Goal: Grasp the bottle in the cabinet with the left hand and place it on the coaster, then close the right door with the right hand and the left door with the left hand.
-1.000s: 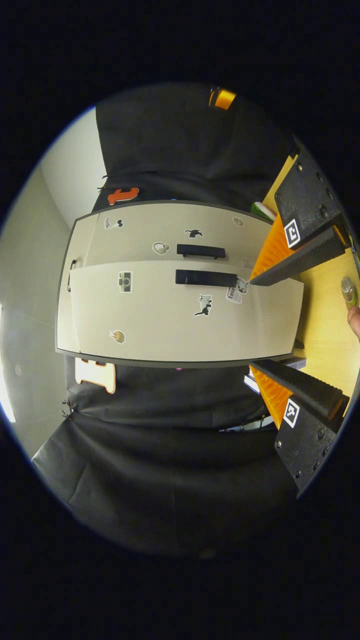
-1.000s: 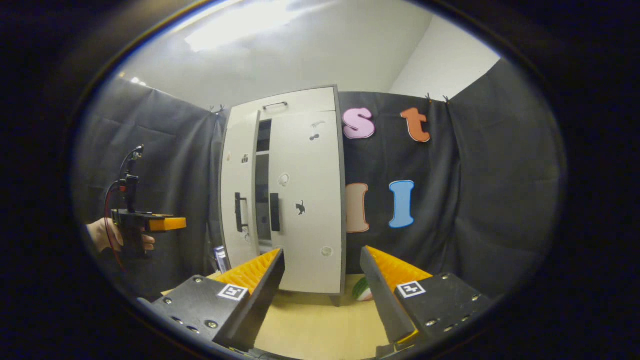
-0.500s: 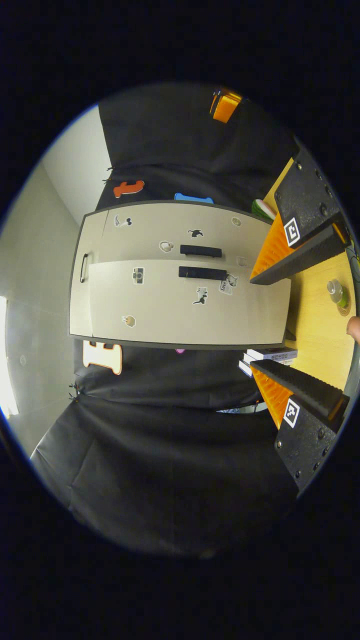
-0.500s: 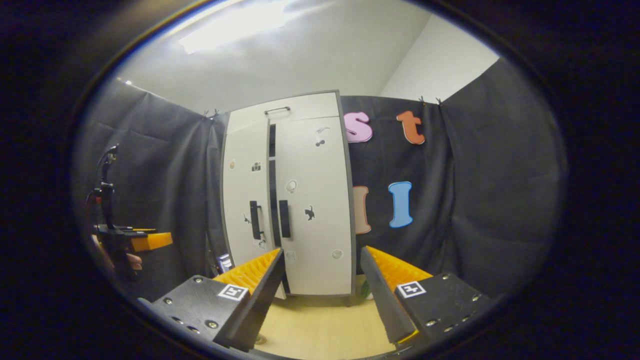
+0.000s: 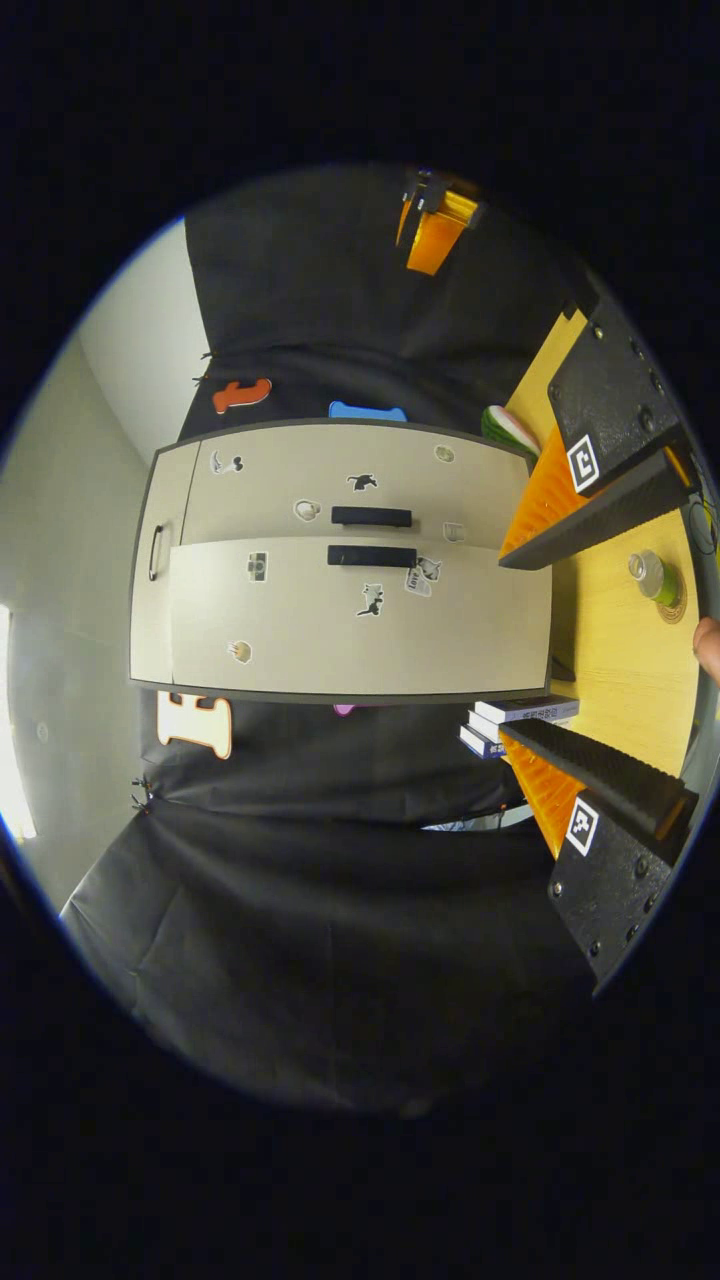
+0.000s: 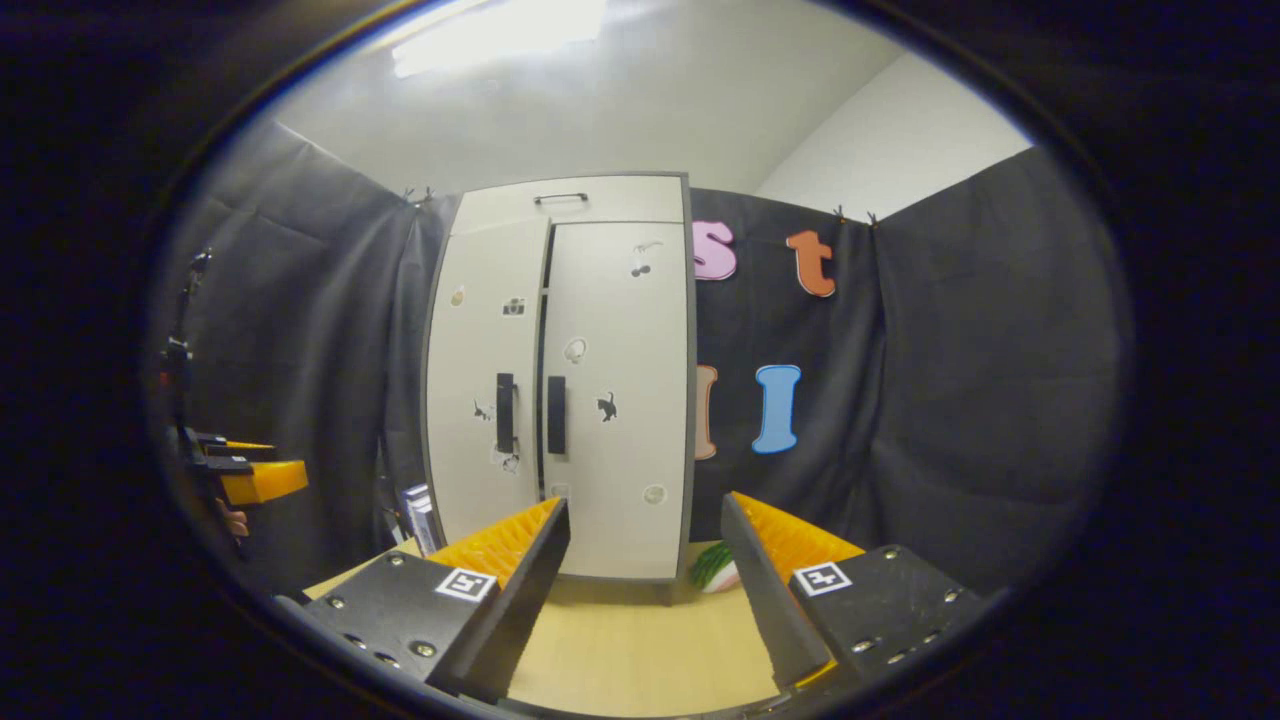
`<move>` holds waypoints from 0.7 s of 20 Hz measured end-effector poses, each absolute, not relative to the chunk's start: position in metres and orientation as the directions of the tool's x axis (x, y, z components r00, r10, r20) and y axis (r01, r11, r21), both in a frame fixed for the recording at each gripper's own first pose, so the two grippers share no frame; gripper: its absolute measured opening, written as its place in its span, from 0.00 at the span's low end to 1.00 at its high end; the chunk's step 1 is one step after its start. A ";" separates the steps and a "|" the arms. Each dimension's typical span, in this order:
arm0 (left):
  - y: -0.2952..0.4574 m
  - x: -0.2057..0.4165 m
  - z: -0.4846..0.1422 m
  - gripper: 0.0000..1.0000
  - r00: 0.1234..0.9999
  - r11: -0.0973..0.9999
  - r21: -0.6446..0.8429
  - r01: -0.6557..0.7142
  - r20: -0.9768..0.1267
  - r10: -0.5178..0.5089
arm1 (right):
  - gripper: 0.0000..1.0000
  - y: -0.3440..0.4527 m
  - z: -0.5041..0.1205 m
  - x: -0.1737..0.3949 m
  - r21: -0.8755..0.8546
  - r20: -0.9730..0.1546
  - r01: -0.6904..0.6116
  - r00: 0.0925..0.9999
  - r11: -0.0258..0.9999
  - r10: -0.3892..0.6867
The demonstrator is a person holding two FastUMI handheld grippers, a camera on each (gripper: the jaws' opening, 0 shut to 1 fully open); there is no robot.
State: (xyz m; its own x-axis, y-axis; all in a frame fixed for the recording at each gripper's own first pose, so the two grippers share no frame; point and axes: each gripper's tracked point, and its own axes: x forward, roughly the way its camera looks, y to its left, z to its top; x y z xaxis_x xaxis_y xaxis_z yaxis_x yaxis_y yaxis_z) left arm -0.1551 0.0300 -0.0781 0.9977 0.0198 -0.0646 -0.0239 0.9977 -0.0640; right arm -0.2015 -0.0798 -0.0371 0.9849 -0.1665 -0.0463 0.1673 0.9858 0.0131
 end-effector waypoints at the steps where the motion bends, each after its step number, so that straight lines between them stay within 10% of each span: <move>1: 0.029 -0.155 -0.076 0.95 0.999 0.997 -0.077 -0.023 -0.049 0.020 | 0.93 -0.077 -0.037 -0.201 0.014 -0.046 0.163 0.986 0.987 -0.162; 14: 0.005 -0.137 -0.039 0.95 0.998 0.999 -0.011 0.048 0.034 -0.048 | 0.92 -0.101 -0.016 -0.192 0.033 -0.041 0.208 0.978 0.978 -0.206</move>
